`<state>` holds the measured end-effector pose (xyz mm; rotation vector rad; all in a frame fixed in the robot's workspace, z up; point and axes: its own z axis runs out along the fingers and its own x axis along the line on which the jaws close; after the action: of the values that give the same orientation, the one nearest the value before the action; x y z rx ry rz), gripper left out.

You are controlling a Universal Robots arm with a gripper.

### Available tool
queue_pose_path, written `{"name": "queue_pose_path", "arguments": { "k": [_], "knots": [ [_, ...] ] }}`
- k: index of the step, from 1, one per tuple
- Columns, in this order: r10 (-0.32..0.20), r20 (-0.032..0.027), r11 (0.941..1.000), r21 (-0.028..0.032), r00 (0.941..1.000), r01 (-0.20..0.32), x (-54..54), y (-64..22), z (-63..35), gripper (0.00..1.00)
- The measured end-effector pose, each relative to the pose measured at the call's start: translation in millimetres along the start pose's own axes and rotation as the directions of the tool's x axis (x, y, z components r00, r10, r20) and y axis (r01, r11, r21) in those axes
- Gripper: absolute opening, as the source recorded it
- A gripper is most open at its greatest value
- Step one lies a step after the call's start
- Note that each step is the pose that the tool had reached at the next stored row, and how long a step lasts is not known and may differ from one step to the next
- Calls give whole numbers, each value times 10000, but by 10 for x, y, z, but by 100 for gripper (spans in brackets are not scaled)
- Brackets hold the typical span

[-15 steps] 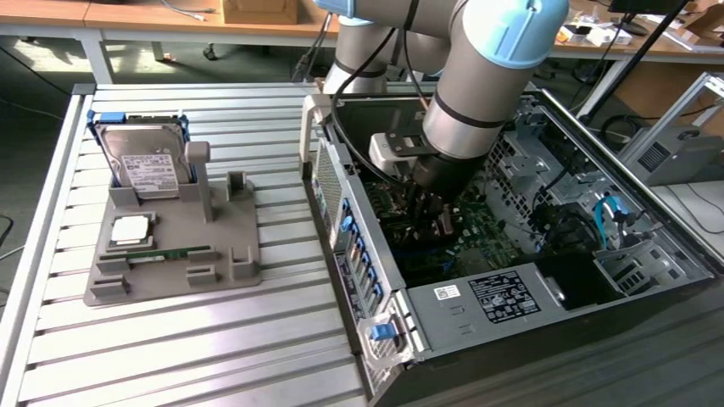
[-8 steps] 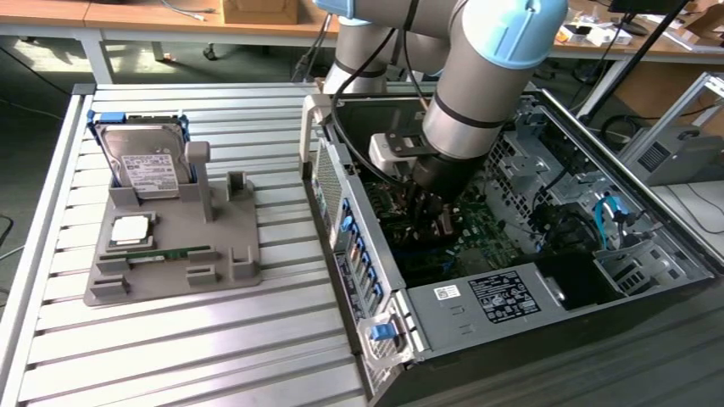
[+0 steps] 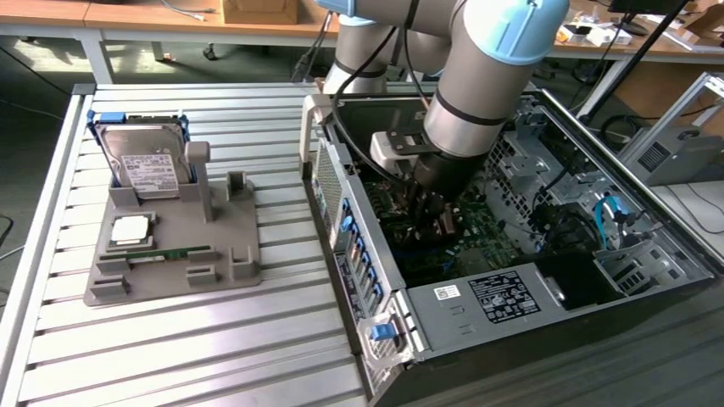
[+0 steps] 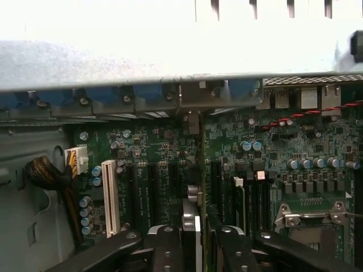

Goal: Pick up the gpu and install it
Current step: 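Insert the gpu into the slot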

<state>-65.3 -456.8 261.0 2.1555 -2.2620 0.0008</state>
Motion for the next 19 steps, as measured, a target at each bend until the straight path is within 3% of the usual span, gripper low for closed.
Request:
{"name": "queue_pose_path", "arguments": {
  "k": [1, 2, 10, 19],
  "knots": [
    [1, -61, 10000, 3, 10000, -1, -1, 0, 0, 27],
    [-1, -70, 10000, 3, 10000, 1, -1, -1, 0, 27],
    [-35, -71, 10000, 3, 10000, 35, -2, 0, -2, 27],
    [-474, -79, 9989, 8, 9988, 475, -15, 0, -4, 27]
  ]
}}
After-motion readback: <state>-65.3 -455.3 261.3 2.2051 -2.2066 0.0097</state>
